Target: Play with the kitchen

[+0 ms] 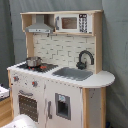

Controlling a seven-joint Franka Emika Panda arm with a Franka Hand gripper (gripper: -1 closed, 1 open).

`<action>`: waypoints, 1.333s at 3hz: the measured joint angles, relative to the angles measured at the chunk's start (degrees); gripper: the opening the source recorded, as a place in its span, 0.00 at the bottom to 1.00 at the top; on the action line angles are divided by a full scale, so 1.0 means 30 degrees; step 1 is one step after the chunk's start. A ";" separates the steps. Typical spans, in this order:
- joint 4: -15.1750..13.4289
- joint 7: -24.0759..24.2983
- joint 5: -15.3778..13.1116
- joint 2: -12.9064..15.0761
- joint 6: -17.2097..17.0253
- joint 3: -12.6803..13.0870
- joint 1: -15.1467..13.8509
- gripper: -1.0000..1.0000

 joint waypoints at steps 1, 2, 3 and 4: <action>0.1274 0.0000 0.0000 0.0002 0.0730 0.0009 -0.1571 1.00; 0.2400 0.0321 0.0005 0.0007 0.1306 0.0274 -0.3039 1.00; 0.2611 0.0840 0.0011 0.0016 0.2732 0.0288 -0.4201 1.00; 0.3052 0.1313 0.0032 0.0224 0.4096 0.0181 -0.5455 1.00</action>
